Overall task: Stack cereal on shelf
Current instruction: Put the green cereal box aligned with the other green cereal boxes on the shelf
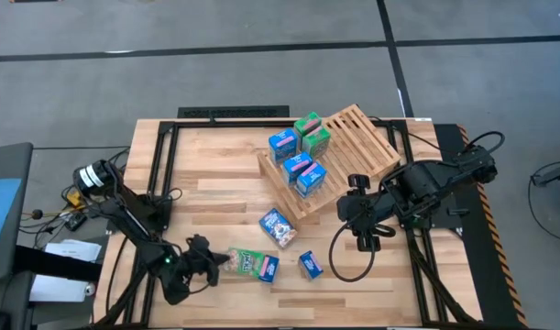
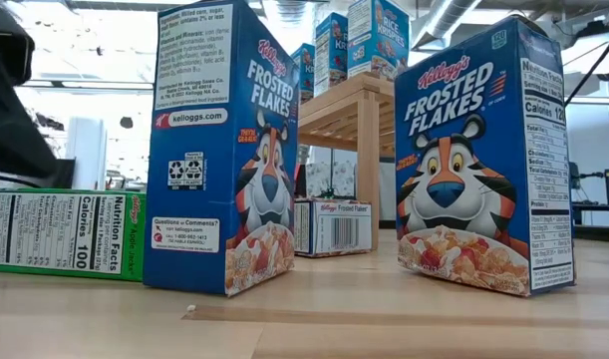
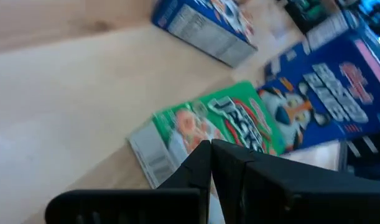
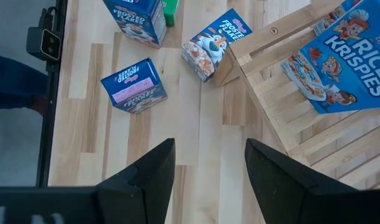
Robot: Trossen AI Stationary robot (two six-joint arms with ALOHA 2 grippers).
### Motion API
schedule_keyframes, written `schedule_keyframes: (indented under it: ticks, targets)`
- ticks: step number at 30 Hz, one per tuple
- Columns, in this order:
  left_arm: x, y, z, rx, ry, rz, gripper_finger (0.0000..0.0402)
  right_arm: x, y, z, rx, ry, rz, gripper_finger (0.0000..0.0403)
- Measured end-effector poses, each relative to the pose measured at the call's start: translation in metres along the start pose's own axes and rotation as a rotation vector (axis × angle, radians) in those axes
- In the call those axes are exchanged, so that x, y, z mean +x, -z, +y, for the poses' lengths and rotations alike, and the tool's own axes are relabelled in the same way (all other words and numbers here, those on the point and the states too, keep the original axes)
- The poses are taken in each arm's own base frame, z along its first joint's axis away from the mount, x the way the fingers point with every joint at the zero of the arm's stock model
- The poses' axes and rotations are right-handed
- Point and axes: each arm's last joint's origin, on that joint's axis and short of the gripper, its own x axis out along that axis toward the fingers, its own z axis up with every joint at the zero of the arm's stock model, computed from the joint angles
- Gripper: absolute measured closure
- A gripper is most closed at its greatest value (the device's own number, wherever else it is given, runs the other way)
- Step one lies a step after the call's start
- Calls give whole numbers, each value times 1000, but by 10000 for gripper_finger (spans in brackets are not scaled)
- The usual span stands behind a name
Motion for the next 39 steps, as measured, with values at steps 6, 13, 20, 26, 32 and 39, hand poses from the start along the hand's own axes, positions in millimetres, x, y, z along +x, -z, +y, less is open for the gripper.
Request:
schedule_keyframes:
  ticks: [6, 13, 20, 26, 32, 39]
  targets:
    - [4, 0, 13, -1, -35, 68, 402, 0, 0, 0, 5, 0, 0, 185]
    - [0, 2, 21, -23, -47, 57, 402, 0, 0, 0, 10, 0, 1, 185]
    - [-9, 6, 26, -76, -52, 45, 402, 0, 1, 0, 9, 2, 7, 185]
    - [-16, 8, 35, -104, -71, 2, 402, 0, 1, 0, 9, 3, 7, 185]
    - [-17, 8, 42, -83, -114, 25, 401, 0, 1, 0, 17, 3, 7, 185]
    - [-17, 7, 41, -75, -121, 26, 401, 1, -1, -5, 36, 12, 5, 185]
